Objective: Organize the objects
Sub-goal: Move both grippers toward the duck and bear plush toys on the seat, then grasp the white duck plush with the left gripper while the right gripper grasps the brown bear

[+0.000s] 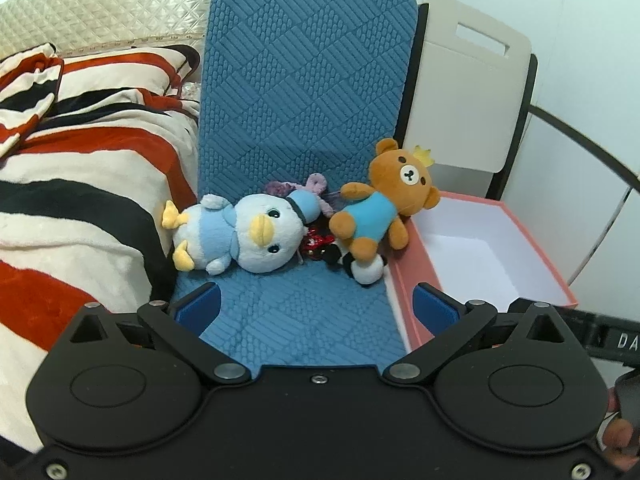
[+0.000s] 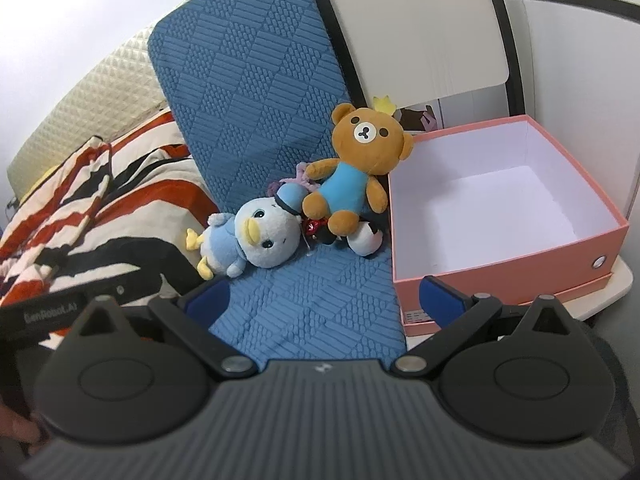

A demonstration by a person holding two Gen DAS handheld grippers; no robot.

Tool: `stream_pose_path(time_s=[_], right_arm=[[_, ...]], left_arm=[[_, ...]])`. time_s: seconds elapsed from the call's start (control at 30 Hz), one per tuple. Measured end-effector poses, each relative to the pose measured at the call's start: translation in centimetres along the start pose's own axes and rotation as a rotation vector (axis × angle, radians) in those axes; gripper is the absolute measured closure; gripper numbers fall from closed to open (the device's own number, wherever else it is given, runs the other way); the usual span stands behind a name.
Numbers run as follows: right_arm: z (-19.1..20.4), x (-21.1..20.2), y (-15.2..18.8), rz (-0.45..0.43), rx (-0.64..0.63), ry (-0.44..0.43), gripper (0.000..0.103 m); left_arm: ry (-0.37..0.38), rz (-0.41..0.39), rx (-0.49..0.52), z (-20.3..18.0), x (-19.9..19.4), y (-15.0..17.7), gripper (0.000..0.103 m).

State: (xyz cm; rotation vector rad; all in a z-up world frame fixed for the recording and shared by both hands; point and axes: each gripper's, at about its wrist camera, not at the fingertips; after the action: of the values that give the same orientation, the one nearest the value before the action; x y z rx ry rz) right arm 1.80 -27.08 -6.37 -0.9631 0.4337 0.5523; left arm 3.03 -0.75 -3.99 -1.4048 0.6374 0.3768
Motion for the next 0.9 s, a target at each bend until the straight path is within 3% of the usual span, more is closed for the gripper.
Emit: stream_pose_path(time_s=[0.2,0.7,0.9], right_arm=[[0.5,1.5,-0.1,-0.009,0.025,-0.001,0.0],[1.7,8.5,-1.2,0.011,0.121,-0.017,0.006],[2.1,12.2,-2.0,0.018,0.151,-0.028,0.006]], left_arm=[[-0.016,0.032,0.063,0.5,2.1,0.0,0.0],[-0.095,0.109,0.362,0.4,10.5,-0.6,0.0],[-0.148,0.174,0.486,1.4,14.9,-1.2,0.0]])
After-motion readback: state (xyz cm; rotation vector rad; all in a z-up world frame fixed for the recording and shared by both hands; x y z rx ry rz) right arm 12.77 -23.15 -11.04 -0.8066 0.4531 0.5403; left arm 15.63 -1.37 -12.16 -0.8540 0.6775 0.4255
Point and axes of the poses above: each gripper's, at about its wrist camera, not at the fingertips, and x roughly the way its jaws point, z to its left, y to its underside, and after that the axes turned 13 degrees about x, right-handed
